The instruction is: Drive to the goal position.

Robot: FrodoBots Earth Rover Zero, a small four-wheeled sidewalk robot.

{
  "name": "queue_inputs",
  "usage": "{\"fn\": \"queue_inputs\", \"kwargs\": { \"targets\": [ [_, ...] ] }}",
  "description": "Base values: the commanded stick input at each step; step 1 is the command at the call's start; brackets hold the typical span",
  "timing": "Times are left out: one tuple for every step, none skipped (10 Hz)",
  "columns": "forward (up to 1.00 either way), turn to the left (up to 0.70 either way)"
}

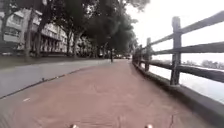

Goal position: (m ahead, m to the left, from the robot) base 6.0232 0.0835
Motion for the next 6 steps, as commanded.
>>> {"fn": "queue_inputs", "kwargs": {
  "targets": [
    [0.85,0.00],
    [0.85,0.00],
    [0.85,0.00],
    [0.85,0.00],
    [0.85,0.00],
    [0.85,0.00]
  ]
}}
